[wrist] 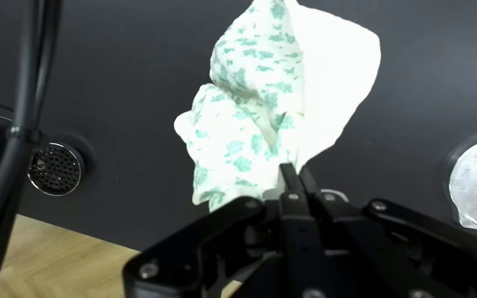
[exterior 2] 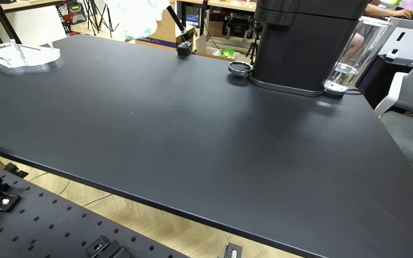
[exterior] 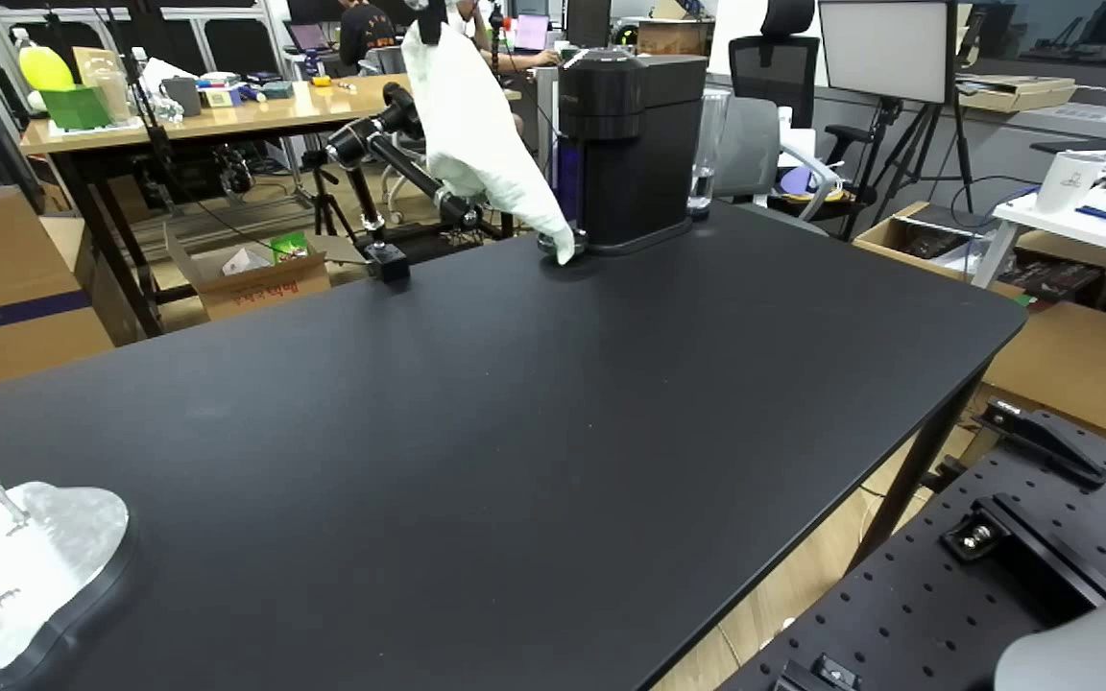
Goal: Put the white cloth on the black stand
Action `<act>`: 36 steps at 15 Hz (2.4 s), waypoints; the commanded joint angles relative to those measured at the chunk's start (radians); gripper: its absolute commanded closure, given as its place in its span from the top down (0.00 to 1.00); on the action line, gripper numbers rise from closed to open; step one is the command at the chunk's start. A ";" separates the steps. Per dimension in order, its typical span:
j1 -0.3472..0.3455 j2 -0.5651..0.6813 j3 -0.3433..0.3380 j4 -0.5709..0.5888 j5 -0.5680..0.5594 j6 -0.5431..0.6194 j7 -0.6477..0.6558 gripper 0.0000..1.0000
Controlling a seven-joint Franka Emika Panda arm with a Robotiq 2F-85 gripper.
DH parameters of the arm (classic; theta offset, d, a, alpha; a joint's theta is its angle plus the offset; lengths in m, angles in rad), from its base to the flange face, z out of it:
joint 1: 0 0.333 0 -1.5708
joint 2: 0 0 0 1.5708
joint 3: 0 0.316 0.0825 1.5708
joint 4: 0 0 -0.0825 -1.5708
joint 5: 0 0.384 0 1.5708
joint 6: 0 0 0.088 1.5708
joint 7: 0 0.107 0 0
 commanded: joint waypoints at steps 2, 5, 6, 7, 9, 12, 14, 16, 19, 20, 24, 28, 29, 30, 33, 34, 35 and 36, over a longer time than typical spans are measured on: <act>0.010 0.117 -0.007 0.138 -0.025 -0.031 0.081 0.00; 0.006 0.187 -0.021 0.194 -0.034 -0.036 0.104 0.00; 0.006 0.206 -0.025 0.209 -0.034 -0.039 0.109 0.00; 0.005 0.223 -0.030 0.223 -0.032 -0.040 0.110 0.00; 0.004 0.255 -0.037 0.244 -0.030 -0.041 0.113 0.00; 0.004 0.288 -0.044 0.265 -0.025 -0.041 0.119 0.00; 0.005 0.304 -0.045 0.277 -0.024 -0.041 0.122 0.00; 0.006 0.315 -0.046 0.287 -0.025 -0.043 0.124 0.00; 0.004 0.330 -0.049 0.309 -0.023 -0.068 0.128 0.28; 0.004 0.333 -0.049 0.316 -0.026 -0.082 0.127 0.32; 0.000 0.329 -0.053 0.339 -0.021 -0.115 0.124 0.61; -0.002 0.315 -0.056 0.363 -0.022 -0.130 0.122 0.88; -0.003 0.309 -0.056 0.368 -0.021 -0.132 0.121 0.95; -0.005 0.301 -0.057 0.369 -0.020 -0.132 0.120 1.00; -0.014 0.263 -0.056 0.362 -0.014 -0.127 0.110 1.00; -0.017 0.246 -0.057 0.353 -0.012 -0.122 0.114 1.00; -0.022 0.226 -0.059 0.344 -0.011 -0.132 0.112 1.00; -0.026 0.212 -0.062 0.340 -0.012 -0.151 0.113 1.00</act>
